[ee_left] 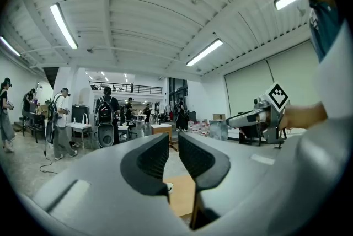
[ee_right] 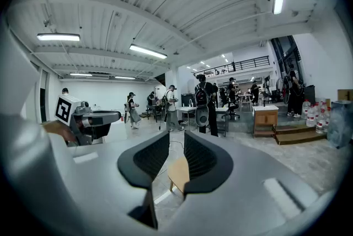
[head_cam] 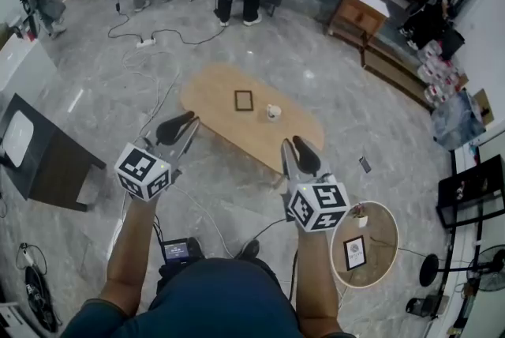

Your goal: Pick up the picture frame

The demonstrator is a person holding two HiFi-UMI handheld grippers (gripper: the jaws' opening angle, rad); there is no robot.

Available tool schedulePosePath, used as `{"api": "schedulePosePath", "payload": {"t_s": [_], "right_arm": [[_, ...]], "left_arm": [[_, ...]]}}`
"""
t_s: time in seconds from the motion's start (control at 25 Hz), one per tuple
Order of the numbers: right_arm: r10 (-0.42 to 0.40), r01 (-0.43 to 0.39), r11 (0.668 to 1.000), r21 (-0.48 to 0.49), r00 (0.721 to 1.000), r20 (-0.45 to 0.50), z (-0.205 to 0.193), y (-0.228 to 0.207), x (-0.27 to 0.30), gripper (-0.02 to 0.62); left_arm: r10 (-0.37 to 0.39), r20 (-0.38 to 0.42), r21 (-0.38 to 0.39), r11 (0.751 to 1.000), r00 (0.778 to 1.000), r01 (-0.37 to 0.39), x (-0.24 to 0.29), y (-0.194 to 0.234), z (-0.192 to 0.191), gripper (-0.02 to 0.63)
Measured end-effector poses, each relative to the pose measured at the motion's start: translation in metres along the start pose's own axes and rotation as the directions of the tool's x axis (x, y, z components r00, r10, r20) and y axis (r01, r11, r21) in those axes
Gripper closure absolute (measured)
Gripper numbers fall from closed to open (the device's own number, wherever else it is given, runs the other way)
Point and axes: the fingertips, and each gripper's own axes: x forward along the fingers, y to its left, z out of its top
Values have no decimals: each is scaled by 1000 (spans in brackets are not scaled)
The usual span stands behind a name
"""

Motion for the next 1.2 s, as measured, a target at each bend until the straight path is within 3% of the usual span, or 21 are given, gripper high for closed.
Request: {"api": "schedulePosePath", "payload": {"t_s": [0.32,0.64,1.2], "right_arm": [[15,-16,1000,22,1000,13,-3,-12,-1,528],[6,-7,999,47,999,41,-5,-53,-9,528],[102,-105,992,70,994,43,-3,-124,2,528]], "left_arm": [[2,-15,5,1000,1000,-2,9,-7,-3,552],[22,-31,35,999,999,-21,36,-28,-2,552],[112,-71,40,993,991,-109,89,-63,-4,552]]}}
